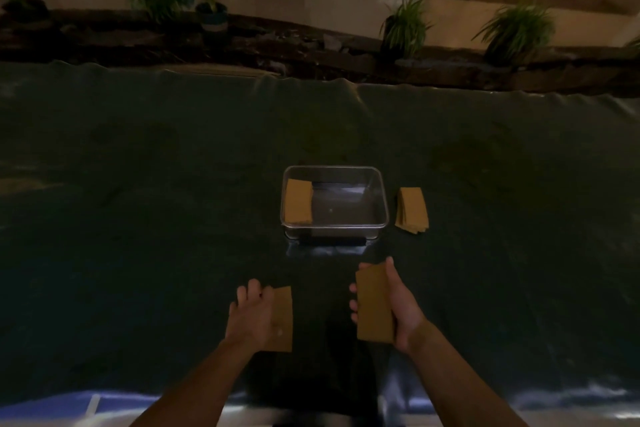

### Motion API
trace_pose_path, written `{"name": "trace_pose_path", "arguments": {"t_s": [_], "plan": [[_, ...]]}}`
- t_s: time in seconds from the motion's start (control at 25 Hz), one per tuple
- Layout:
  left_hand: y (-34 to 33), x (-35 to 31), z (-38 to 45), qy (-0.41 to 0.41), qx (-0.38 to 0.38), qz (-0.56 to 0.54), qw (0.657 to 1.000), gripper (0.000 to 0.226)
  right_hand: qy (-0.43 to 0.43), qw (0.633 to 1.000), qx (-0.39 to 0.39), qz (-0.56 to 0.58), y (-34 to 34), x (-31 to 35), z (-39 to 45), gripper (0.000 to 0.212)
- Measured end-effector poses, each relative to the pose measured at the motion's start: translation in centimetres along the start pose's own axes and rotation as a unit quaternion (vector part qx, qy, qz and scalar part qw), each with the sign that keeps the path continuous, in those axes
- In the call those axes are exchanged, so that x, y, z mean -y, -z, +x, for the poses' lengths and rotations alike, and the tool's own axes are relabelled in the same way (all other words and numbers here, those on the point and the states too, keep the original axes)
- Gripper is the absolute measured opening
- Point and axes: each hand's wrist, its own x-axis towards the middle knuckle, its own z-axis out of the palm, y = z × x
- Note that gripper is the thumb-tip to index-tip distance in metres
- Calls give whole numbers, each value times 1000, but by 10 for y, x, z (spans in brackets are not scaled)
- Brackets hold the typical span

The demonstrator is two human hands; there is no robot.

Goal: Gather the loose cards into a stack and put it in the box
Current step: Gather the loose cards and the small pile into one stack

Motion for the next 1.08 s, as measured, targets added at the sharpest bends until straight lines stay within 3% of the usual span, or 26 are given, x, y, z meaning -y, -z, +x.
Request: {"name": "trace_pose_path", "arguments": {"t_s": [0.12,0.2,0.28,0.36,0.44,0.52,0.6,0.64,0.88,1.08], "plan": [[5,2,8,7,29,-23,999,99,7,1000,-7,3,5,1,1,64],[10,0,10,16,39,-17,999,96,8,1000,-4,6,8,3,2,63],[16,-4,12,24,33,-38,998,72,7,1000,0,8,12,9,4,61],[30,-11,13,3,41,-158,987,27,10,1000,4,3,14,16,6,60],[54,-26,16,-43,84,-303,948,19,8,1000,3,-15,16,25,9,59],[84,-52,15,-72,129,-457,877,21,5,999,8,-48,17,36,11,59],[106,-85,17,-84,135,-554,817,19,-8,994,13,-105,17,48,11,57],[113,-101,19,-91,126,-574,804,19,-19,990,11,-136,16,55,11,57],[131,-187,37,-118,-8,-508,853,18,-30,984,45,-171,39,101,12,67],[140,-247,58,-102,-50,-444,889,17,-17,991,72,-113,71,144,17,63]]}}
